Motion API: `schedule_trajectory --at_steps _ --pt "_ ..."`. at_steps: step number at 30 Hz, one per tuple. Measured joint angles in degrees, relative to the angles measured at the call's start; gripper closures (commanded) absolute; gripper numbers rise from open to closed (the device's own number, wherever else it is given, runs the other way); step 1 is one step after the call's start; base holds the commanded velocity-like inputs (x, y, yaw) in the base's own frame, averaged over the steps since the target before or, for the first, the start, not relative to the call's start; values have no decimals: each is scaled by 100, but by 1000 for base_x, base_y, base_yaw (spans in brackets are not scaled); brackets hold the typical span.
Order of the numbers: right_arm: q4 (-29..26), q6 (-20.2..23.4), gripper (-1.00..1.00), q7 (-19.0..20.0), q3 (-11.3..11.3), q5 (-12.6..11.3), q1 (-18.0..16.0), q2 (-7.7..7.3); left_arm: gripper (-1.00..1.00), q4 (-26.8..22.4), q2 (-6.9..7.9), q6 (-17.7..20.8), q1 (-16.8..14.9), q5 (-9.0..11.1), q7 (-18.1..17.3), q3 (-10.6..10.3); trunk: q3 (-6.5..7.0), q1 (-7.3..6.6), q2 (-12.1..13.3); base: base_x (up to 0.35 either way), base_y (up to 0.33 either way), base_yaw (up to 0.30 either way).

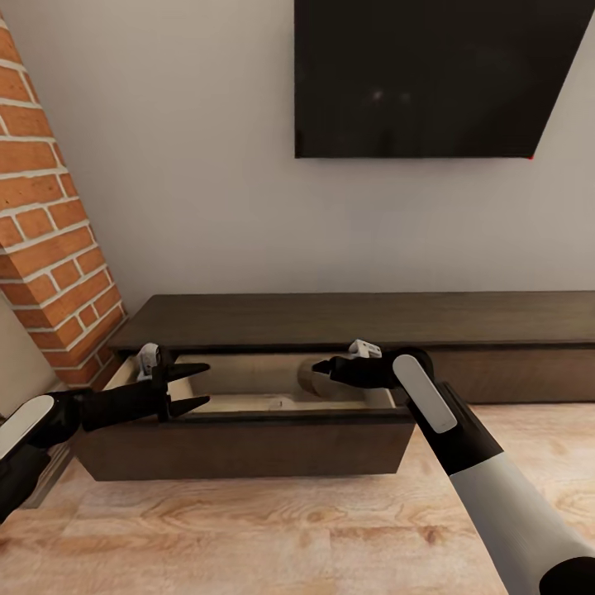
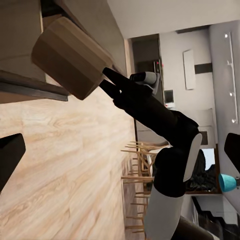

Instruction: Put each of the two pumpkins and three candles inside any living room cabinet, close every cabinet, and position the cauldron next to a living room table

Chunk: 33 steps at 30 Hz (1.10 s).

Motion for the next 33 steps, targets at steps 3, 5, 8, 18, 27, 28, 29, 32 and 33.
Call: schedule_trajectory --at_steps 3,5,8,18,27,28,29,32,33 --pt "0 0 100 0 0 0 0 0 -100 0 -1 -2 0 1 0 0 0 -1 0 184 -12 0" --pt "0 2 100 0 0 8 0 0 -100 0 0 -1 0 0 0 -2 0 0 0 112 -31 0" --pt "0 0 100 0 0 0 0 0 -100 0 1 -2 0 2 0 -1 0 0 0 85 -10 0" --pt "62 2 100 0 0 9 0 -1 -100 0 -1 0 0 8 0 -4 0 0 0 149 -1 0" --pt "107 70 100 -19 0 0 0 -32 -100 1 0 1 0 9 -1 -4 0 1 0 110 -52 0" --pt "121 81 100 -22 0 16 -1 -42 -100 1 0 1 1 9 -1 -3 0 1 0 11 -214 0" --pt "160 90 100 -24 -1 26 0 -50 -100 1 1 1 1 9 -1 -3 0 1 0 7 -219 0" --pt "366 106 100 -27 -10 38 0 -64 -100 1 1 1 1 8 -1 -3 0 1 0 60 -139 0" --pt "440 108 100 -27 -13 33 1 -63 -100 1 1 0 0 8 0 -4 0 0 0 86 -57 0"
